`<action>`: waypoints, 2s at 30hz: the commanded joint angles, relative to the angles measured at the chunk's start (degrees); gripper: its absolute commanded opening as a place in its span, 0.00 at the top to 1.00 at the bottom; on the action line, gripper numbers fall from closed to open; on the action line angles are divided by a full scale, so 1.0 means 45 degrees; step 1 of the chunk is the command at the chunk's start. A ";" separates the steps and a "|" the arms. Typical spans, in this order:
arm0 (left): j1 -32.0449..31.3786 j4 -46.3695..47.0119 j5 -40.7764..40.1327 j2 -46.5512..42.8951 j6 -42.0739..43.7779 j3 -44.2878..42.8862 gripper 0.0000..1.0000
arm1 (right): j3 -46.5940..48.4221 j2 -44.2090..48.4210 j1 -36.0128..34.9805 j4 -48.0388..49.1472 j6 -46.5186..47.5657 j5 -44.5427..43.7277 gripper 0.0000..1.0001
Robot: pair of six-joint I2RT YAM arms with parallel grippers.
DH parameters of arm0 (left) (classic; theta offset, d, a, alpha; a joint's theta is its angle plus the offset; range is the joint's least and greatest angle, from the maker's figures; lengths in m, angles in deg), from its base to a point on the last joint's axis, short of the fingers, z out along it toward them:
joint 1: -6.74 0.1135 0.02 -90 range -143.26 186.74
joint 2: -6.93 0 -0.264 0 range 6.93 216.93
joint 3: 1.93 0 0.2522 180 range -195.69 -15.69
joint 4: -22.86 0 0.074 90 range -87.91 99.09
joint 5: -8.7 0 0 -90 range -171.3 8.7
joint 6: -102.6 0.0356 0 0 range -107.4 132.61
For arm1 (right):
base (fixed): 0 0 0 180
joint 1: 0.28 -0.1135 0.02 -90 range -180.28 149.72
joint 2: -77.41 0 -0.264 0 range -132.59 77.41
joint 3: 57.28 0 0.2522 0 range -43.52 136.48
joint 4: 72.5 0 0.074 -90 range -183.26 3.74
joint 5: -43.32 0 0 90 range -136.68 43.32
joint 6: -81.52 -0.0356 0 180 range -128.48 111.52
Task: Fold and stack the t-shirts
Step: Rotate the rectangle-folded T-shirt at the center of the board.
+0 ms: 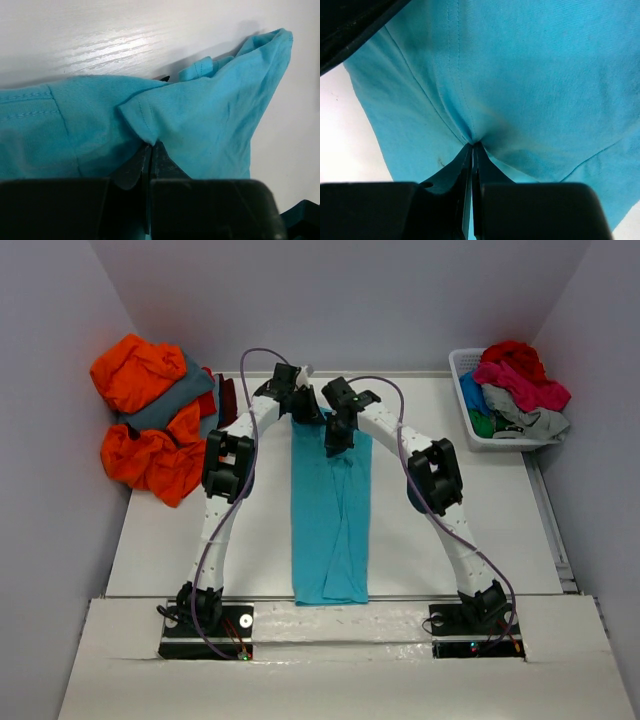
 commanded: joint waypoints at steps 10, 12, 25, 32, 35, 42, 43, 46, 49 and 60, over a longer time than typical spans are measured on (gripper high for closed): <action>-0.0043 0.0640 -0.0747 -0.2221 0.0441 -0.0016 0.94 | 0.0132 0.1689 -0.0104 -0.0064 0.0074 -0.0318 0.93; -0.0160 0.0600 -0.0825 -0.2260 0.0519 -0.0017 0.94 | 0.0054 0.1806 -0.0104 -0.0065 0.0035 -0.0728 0.93; -0.0297 -0.0024 -0.0786 -0.2241 0.1027 -0.0231 0.94 | -0.1234 0.3017 -0.0104 0.0014 -0.0219 -0.1177 0.93; -0.0531 0.0073 -0.0533 -0.2280 0.1086 -0.0465 0.94 | -0.2152 0.3779 -0.0104 -0.0163 -0.0570 -0.1607 0.93; -0.0842 0.0073 -0.0337 -0.2299 0.1261 -0.0524 0.94 | -0.2543 0.4091 -0.0104 -0.0220 -0.0707 -0.1704 0.93; -0.1429 0.0015 -0.0278 -0.2319 0.1613 -0.0815 0.94 | -0.3227 0.4677 -0.0104 -0.0396 -0.0941 -0.1997 0.93; -0.1545 -0.0005 -0.0278 -0.2319 0.1633 -0.0856 0.94 | -0.3324 0.4755 -0.0104 -0.0435 -0.0980 -0.2036 0.93; -0.1664 -0.0044 -0.0278 -0.2319 0.1691 -0.1090 0.94 | -0.3695 0.5029 -0.0104 -0.0591 -0.1117 -0.2231 0.93; -0.1820 -0.0044 -0.0395 -0.2299 0.1614 -0.1363 0.94 | -0.4125 0.5263 -0.0104 -0.0709 -0.1234 -0.2369 0.93; -0.1802 -0.0181 -0.1586 -0.2611 0.1828 -0.1754 0.95 | -0.5082 0.5752 -0.0104 -0.0553 -0.1488 -0.2291 0.93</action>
